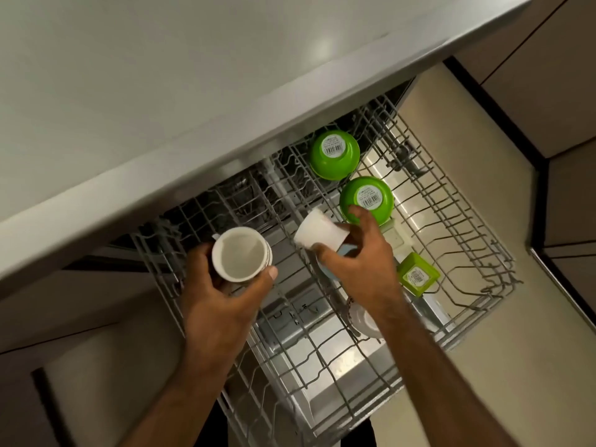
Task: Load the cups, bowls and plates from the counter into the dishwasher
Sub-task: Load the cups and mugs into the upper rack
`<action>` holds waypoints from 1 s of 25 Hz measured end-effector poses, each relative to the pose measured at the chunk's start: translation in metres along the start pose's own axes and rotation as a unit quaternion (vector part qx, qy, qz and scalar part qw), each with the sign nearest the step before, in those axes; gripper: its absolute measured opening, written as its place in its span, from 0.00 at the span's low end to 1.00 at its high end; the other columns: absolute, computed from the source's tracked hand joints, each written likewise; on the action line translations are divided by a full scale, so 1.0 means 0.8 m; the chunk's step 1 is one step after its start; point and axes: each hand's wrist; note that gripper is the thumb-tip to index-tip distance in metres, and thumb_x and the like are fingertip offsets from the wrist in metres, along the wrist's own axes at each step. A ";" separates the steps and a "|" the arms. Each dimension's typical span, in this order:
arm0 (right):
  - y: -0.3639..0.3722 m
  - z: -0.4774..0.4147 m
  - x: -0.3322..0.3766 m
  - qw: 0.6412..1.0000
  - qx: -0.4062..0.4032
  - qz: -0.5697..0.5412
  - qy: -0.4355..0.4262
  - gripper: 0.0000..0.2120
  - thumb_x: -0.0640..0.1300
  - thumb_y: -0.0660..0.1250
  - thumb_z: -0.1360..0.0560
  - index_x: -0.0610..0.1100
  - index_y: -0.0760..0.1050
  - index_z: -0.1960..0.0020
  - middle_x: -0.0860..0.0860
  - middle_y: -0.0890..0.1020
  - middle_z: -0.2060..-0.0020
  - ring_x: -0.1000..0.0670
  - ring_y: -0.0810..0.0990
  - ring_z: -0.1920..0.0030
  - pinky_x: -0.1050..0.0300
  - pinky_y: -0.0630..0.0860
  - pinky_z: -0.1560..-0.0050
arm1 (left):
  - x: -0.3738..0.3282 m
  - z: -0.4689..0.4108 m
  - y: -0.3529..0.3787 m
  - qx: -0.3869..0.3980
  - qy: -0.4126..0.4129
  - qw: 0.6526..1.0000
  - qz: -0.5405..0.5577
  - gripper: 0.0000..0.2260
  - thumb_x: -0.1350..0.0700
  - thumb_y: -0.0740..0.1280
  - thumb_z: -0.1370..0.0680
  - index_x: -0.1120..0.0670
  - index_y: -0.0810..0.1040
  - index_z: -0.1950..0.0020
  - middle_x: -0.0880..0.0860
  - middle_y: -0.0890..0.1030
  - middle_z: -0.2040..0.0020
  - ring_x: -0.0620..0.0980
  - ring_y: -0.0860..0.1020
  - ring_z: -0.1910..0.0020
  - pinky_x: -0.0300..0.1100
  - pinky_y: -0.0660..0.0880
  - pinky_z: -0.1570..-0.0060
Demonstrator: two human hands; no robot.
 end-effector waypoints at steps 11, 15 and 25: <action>0.044 -0.103 0.006 0.906 0.003 0.378 -0.188 0.39 0.51 0.76 0.33 0.46 0.63 0.28 0.45 0.80 0.43 0.40 0.79 0.45 0.50 0.77 0.56 | 0.027 -0.024 -0.002 -0.001 -0.005 1.000 0.007 0.36 0.49 0.85 0.36 0.50 0.74 0.33 0.48 0.81 0.40 0.47 0.82 0.41 0.52 0.82 0.44; 0.061 -0.113 0.003 0.891 0.009 0.409 -0.195 0.39 0.50 0.76 0.34 0.44 0.64 0.28 0.45 0.81 0.42 0.40 0.77 0.43 0.49 0.75 0.53 | 0.032 -0.027 -0.003 0.001 0.005 1.000 -0.009 0.34 0.50 0.85 0.36 0.50 0.75 0.34 0.47 0.81 0.41 0.46 0.82 0.42 0.50 0.83 0.46; 0.072 -0.115 0.001 0.902 -0.008 0.396 -0.173 0.36 0.51 0.78 0.33 0.46 0.65 0.30 0.45 0.82 0.43 0.39 0.77 0.43 0.47 0.77 0.53 | 0.042 -0.041 -0.008 0.020 0.019 0.999 -0.034 0.36 0.41 0.81 0.38 0.46 0.74 0.33 0.39 0.80 0.41 0.43 0.81 0.41 0.49 0.82 0.45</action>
Point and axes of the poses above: each hand's wrist, its own z-axis away from the middle knuckle, its own y-axis out of the palm, x = y × z
